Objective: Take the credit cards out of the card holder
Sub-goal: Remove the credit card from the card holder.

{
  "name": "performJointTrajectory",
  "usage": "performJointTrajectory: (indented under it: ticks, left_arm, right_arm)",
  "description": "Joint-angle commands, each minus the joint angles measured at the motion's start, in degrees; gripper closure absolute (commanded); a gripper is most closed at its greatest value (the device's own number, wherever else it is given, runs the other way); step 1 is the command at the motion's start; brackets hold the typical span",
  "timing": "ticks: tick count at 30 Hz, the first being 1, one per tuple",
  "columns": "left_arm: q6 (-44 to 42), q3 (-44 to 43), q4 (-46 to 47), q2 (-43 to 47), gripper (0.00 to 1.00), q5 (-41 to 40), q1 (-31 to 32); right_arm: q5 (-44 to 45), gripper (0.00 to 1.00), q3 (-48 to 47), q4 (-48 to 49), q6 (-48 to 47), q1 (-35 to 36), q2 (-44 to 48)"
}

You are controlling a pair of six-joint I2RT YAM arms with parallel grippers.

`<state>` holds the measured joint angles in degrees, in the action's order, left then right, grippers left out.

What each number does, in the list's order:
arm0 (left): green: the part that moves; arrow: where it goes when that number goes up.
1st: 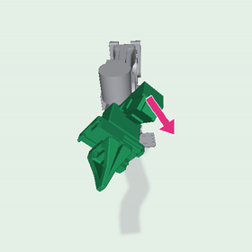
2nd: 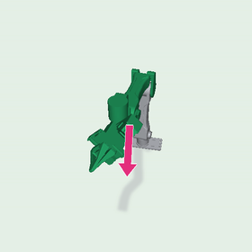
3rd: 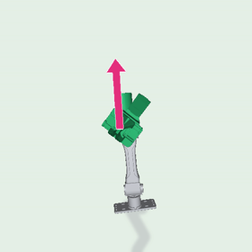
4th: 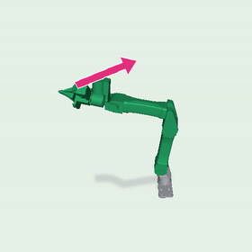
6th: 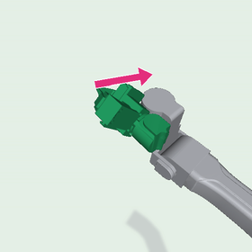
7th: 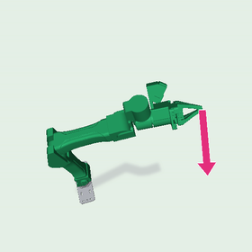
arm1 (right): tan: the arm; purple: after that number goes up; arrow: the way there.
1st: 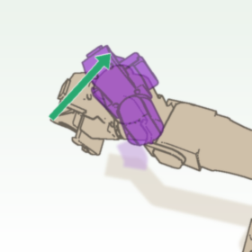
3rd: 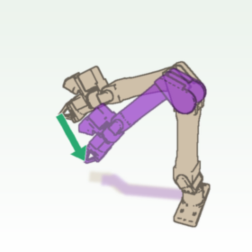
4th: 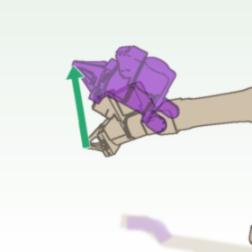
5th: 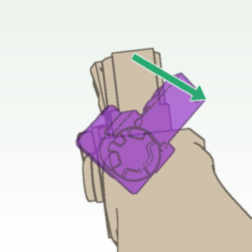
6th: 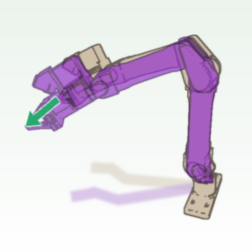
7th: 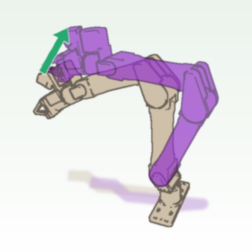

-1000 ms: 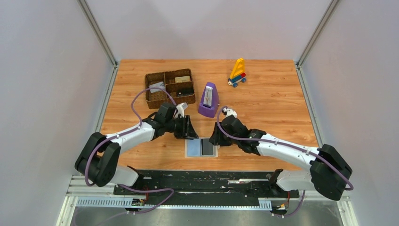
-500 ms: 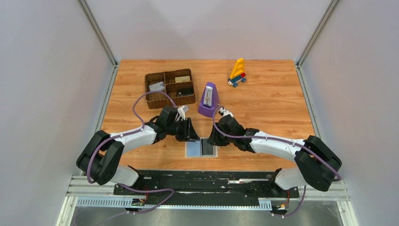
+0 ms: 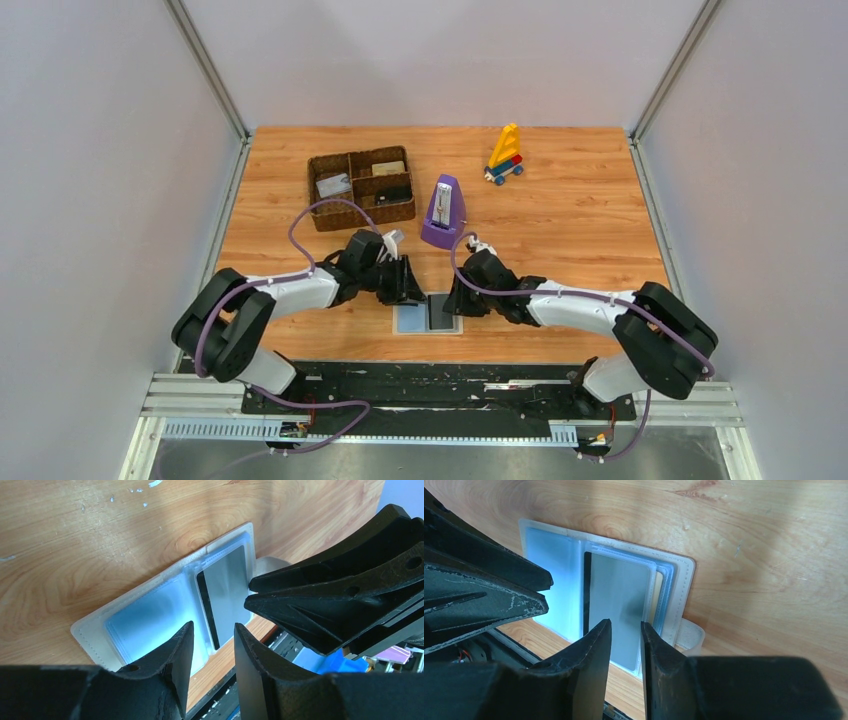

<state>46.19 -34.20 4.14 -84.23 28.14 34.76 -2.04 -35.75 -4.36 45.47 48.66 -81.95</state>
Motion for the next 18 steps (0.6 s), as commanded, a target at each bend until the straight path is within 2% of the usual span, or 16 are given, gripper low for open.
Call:
performJointTrajectory:
  ticks: [1,18]
  left_arm:
    - [0.84,0.18,4.06,-1.37,0.57,-0.28,0.92]
    - [2.09,0.9,6.55,-4.4,0.59,-2.11,3.12]
  right_arm:
    - [-0.17,0.71,0.52,2.65,1.39,-0.23,-1.15]
    - [-0.74,0.83,2.86,3.44,2.65,-0.34,-0.88]
